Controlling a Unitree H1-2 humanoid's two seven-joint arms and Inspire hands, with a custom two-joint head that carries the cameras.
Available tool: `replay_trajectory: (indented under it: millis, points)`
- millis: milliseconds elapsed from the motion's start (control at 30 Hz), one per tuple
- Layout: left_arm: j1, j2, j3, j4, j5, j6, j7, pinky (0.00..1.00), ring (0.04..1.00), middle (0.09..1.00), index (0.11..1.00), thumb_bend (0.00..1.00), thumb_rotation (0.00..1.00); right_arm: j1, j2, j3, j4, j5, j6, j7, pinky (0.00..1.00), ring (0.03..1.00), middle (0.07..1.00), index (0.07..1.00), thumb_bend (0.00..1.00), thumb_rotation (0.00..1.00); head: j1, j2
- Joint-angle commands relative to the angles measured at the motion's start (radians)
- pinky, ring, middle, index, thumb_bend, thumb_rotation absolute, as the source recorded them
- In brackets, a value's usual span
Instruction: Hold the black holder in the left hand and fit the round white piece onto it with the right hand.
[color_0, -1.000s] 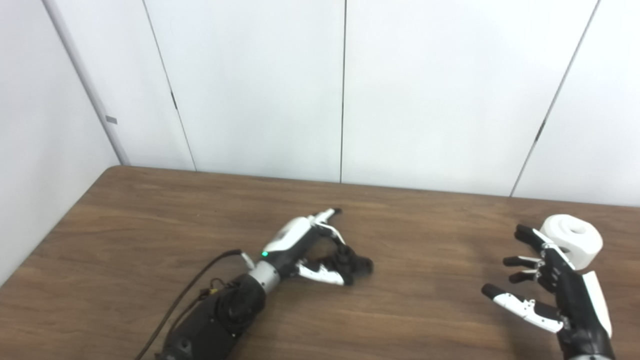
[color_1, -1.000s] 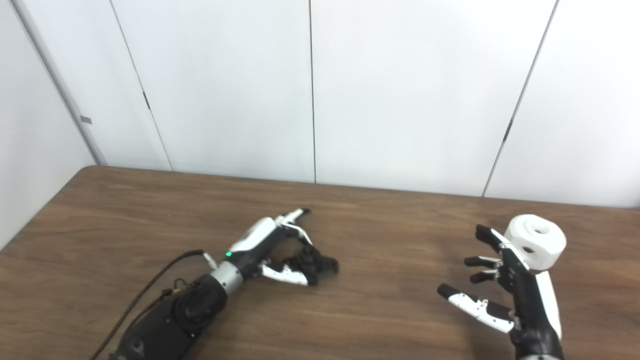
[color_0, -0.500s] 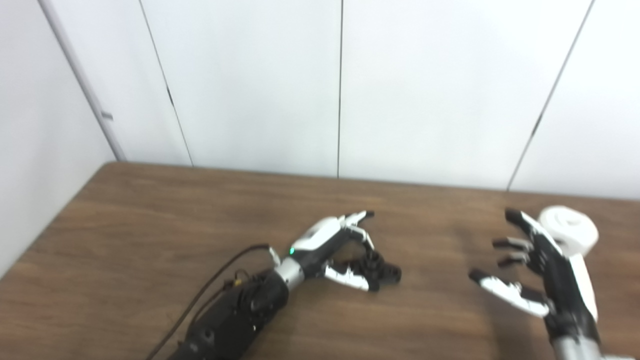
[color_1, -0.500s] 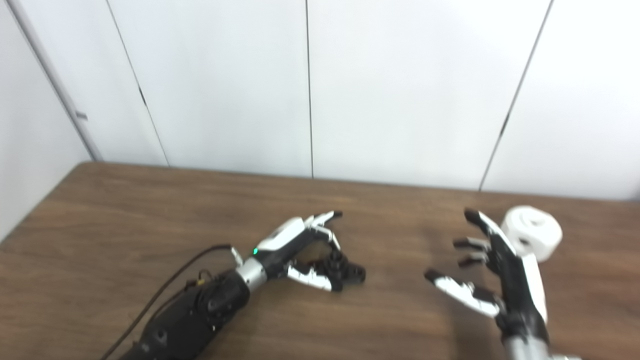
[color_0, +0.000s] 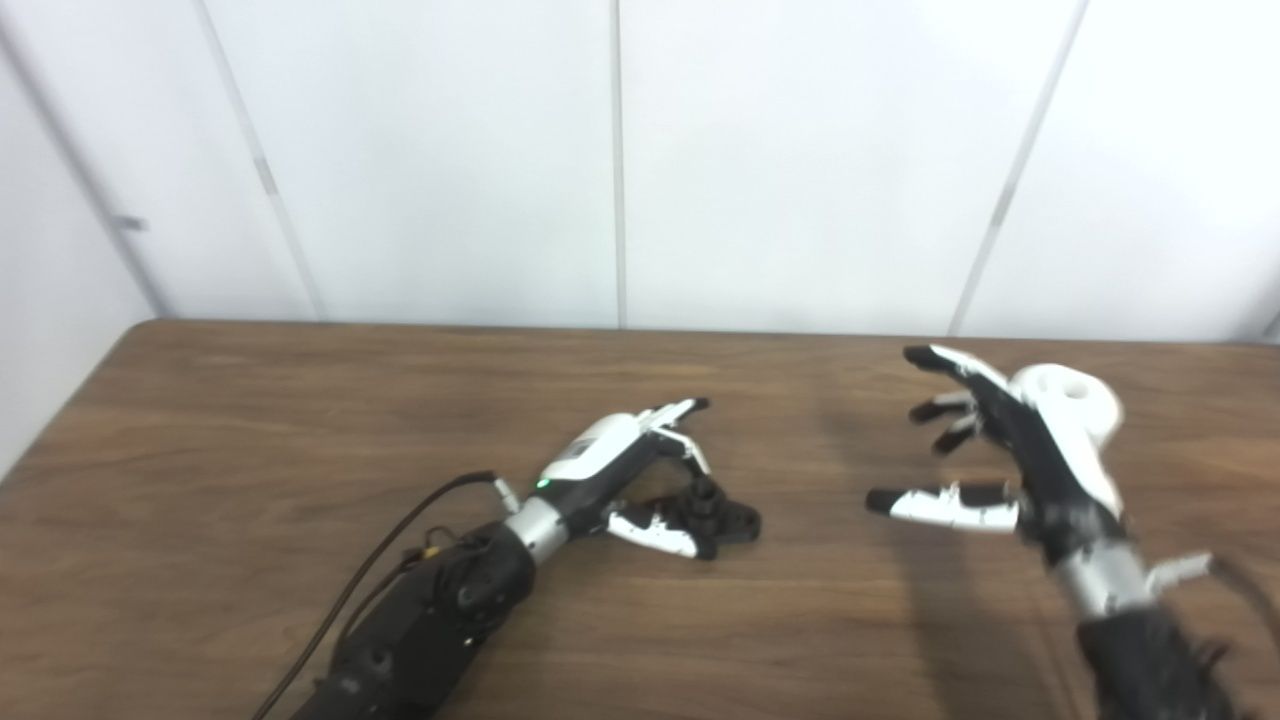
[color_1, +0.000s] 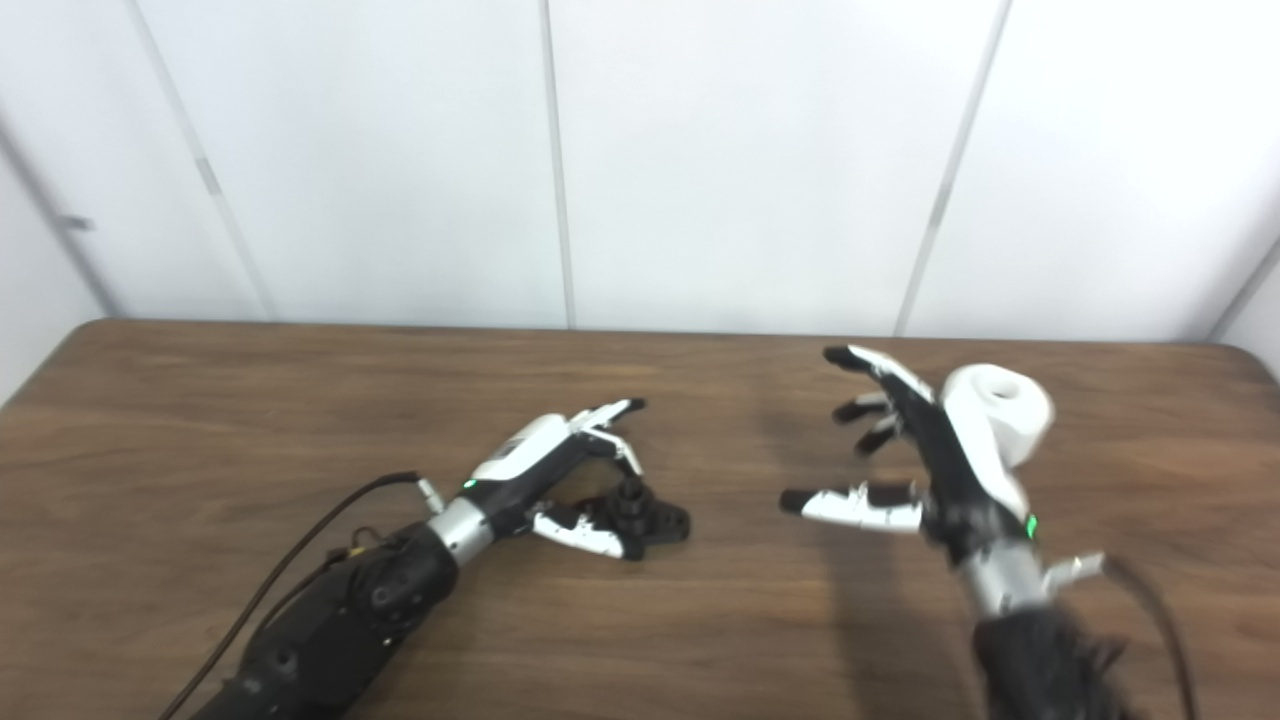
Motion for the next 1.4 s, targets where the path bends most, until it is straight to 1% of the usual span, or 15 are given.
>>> replay_trajectory:
  millis: [0,33,100,133,200,300,333,367,467,567,633,700,900,1133,1367]
  points:
    - [0.051,-0.008,-0.041,0.075,0.030,0.003,-0.070,1.00,1.000,0.992,0.482,0.52,0.06,-0.072,-0.053,0.026,-0.065,-0.196,0.088,0.069,0.52,0.710,0.884,0.797,0.81,0.17,-0.096,-0.026]
    - [0.050,-0.002,-0.038,0.081,0.026,-0.006,-0.071,1.00,1.000,0.992,0.482,0.52,0.06,-0.091,-0.073,0.034,-0.069,-0.263,0.120,0.096,0.56,0.753,0.896,0.801,0.81,0.18,-0.118,-0.033]
    - [0.048,0.009,-0.028,0.101,0.010,-0.029,-0.072,1.00,1.000,0.992,0.482,0.52,0.06,-0.130,-0.103,0.043,-0.062,-0.367,0.162,0.142,0.62,0.811,0.914,0.800,0.82,0.21,-0.197,-0.063]
    - [0.047,0.012,-0.026,0.108,0.004,-0.036,-0.073,1.00,1.000,0.990,0.483,0.52,0.06,-0.140,-0.107,0.044,-0.058,-0.395,0.171,0.156,0.64,0.829,0.921,0.799,0.82,0.22,-0.197,-0.063]
    - [0.045,0.023,-0.030,0.119,-0.008,-0.041,-0.069,1.00,1.000,0.989,0.483,0.52,0.06,-0.174,-0.138,0.033,-0.039,-0.469,0.183,0.209,0.64,0.842,0.931,0.802,0.82,0.24,-0.270,-0.097]
    - [0.041,0.036,-0.038,0.131,-0.029,-0.042,-0.067,1.00,1.000,0.983,0.483,0.52,0.06,-0.215,-0.174,0.007,-0.013,-0.537,0.188,0.282,0.67,0.872,0.944,0.821,0.83,0.27,-0.333,-0.133]
    - [0.040,0.038,-0.041,0.134,-0.035,-0.042,-0.067,1.00,1.000,0.983,0.483,0.52,0.06,-0.223,-0.180,0.001,-0.007,-0.547,0.188,0.297,0.68,0.884,0.946,0.826,0.83,0.27,-0.333,-0.133]
    - [0.039,0.042,-0.045,0.138,-0.041,-0.042,-0.067,1.00,1.000,0.983,0.483,0.52,0.06,-0.237,-0.192,-0.012,0.005,-0.566,0.188,0.328,0.68,0.890,0.945,0.825,0.84,0.25,-0.359,-0.151]
    - [0.039,0.049,-0.050,0.146,-0.053,-0.042,-0.073,1.00,1.000,0.989,0.483,0.52,0.06,-0.274,-0.236,-0.042,0.043,-0.604,0.188,0.418,0.77,0.947,0.979,0.850,0.87,0.32,-0.384,-0.170]
    - [0.041,0.056,-0.056,0.144,-0.064,-0.042,-0.078,1.00,1.000,0.990,0.483,0.52,0.05,-0.305,-0.283,-0.055,0.063,-0.622,0.188,0.525,0.86,0.996,0.999,0.906,0.98,0.42,-0.401,-0.183]
    - [0.041,0.058,-0.057,0.147,-0.071,-0.042,-0.080,1.00,1.000,0.988,0.483,0.52,0.05,-0.329,-0.303,-0.051,0.066,-0.665,0.188,0.619,0.88,0.999,1.000,0.929,1.00,0.46,-0.402,-0.184]
    - [0.039,0.061,-0.063,0.150,-0.074,-0.042,-0.074,1.00,1.000,0.986,0.483,0.52,0.05,-0.348,-0.310,-0.046,0.074,-0.699,0.188,0.674,0.88,1.000,1.000,0.931,1.00,0.46,-0.396,-0.186]
    - [0.045,0.066,-0.065,0.142,-0.084,-0.042,-0.077,1.00,1.000,0.984,0.483,0.52,0.05,-0.377,-0.295,-0.053,0.112,-0.725,0.187,0.731,0.90,1.000,1.000,0.914,1.00,0.49,-0.381,-0.188]
    - [0.059,0.074,-0.065,0.125,-0.090,-0.042,-0.078,1.00,1.000,0.981,0.483,0.52,0.05,-0.395,-0.280,-0.034,0.184,-0.669,0.182,0.740,0.93,1.000,1.000,0.931,1.00,0.59,-0.366,-0.183]
    - [0.065,0.077,-0.065,0.116,-0.091,-0.042,-0.083,1.00,1.000,0.983,0.484,0.52,0.05,-0.428,-0.263,-0.009,0.265,-0.578,0.187,0.736,0.95,1.000,1.000,0.926,1.00,0.58,-0.359,-0.175]
